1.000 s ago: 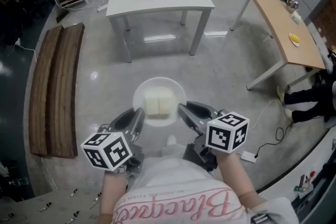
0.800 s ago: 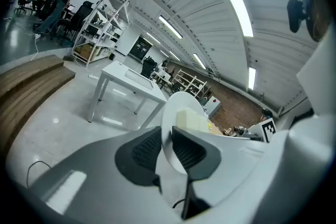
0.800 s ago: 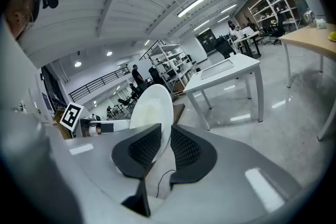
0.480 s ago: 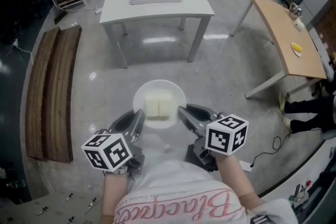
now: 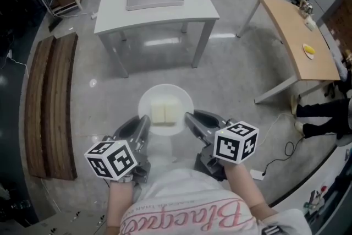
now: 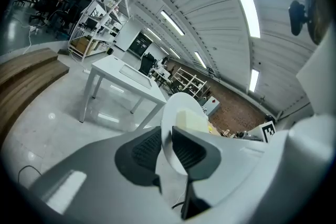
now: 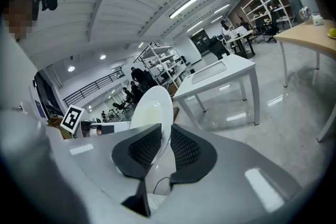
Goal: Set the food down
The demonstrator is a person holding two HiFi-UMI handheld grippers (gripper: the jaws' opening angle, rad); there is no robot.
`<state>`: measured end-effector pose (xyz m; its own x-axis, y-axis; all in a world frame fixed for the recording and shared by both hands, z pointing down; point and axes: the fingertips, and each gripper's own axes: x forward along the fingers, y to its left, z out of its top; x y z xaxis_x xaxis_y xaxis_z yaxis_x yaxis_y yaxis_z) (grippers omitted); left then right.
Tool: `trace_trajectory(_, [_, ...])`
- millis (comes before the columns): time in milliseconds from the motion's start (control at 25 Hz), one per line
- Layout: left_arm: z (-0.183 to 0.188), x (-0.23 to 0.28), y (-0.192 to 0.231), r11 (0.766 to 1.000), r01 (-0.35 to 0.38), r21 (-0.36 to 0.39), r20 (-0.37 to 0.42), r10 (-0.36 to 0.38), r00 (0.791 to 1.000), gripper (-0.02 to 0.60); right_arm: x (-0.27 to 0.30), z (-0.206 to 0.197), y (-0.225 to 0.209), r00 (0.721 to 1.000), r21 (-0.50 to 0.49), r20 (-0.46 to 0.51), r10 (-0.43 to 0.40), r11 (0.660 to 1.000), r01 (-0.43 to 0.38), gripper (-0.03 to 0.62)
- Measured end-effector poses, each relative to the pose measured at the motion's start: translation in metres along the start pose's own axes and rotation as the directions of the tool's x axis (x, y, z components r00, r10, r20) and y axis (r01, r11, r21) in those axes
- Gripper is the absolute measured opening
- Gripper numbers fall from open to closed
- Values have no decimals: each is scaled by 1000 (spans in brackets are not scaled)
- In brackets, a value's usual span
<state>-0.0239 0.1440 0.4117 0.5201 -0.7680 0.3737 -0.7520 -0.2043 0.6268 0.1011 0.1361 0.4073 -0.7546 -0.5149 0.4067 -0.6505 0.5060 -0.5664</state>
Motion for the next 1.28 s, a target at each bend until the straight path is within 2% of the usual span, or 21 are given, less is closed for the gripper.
trace_trajectory(280, [28, 25, 10, 1000, 22, 9, -12, -22, 1000, 63, 22, 27, -13, 1000, 9, 20, -22, 1000, 21, 58])
trace_trajectory(520, [54, 51, 26, 1000, 30, 7, -28, -29, 999, 64, 49, 55, -25, 992, -66, 33, -119, 990, 121, 71])
trace_trajectory(1040, [120, 99, 69, 997, 75, -8, -39, -76, 996, 61, 118, 114, -45, 989, -61, 4, -145, 987, 145, 71])
trace_trajectory(1280, [156, 129, 87, 996, 89, 5, -35, -89, 995, 60, 153, 147, -60, 988, -61, 29, -149, 987, 151, 71])
